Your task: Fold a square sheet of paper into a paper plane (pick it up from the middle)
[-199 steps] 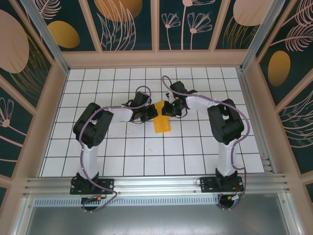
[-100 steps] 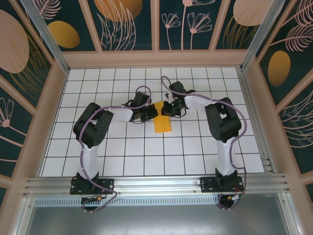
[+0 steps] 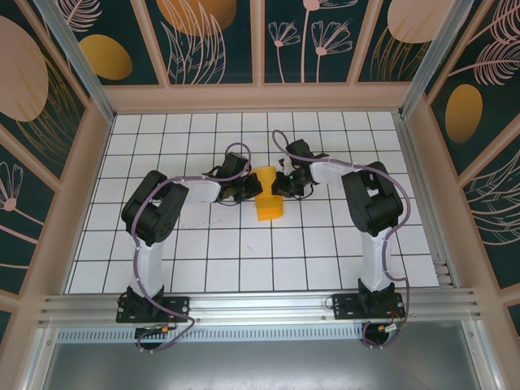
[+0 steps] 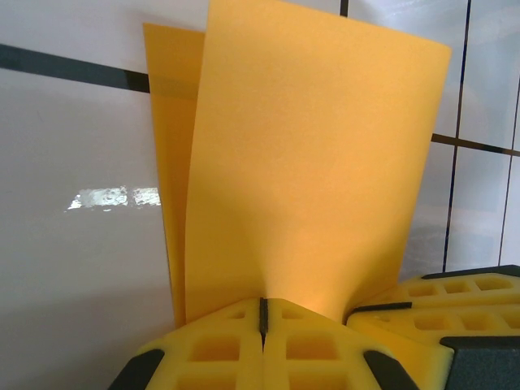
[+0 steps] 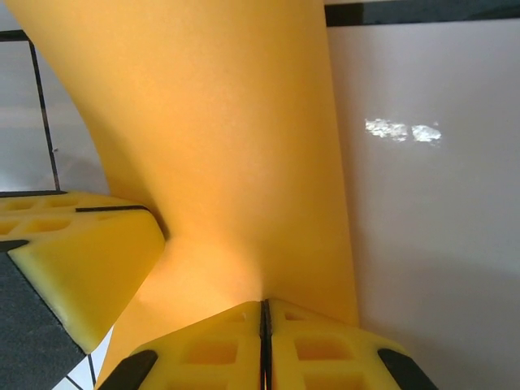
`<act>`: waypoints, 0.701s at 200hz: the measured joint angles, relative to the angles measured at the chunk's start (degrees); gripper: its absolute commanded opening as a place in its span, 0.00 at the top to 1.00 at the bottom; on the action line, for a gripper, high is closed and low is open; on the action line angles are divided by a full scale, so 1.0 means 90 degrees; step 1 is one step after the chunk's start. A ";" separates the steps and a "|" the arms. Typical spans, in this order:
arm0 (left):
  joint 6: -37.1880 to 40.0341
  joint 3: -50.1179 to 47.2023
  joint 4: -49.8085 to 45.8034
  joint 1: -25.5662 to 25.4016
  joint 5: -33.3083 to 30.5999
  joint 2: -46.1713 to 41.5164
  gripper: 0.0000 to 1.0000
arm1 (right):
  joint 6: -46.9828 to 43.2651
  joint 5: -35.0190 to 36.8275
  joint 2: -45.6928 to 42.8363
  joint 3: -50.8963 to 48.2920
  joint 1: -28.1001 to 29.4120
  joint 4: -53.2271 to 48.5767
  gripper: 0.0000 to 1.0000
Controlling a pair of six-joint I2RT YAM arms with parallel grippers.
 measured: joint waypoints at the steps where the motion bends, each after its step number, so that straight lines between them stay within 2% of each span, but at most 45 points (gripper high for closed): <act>1: 0.0000 0.0000 0.0000 0.0000 0.0000 0.0000 0.94 | 0.0000 -0.0002 -0.0002 -0.0002 0.0000 0.0000 0.90; 95: -0.0022 -0.0041 0.0078 0.0000 0.0000 0.0000 0.94 | -0.0146 -0.0486 -0.0583 -0.1013 -0.0056 0.0228 0.90; 140: -0.0022 -0.0046 0.0095 0.0000 0.0000 0.0000 0.94 | -0.0170 -0.0527 -0.0612 -0.1039 -0.0097 0.0279 0.91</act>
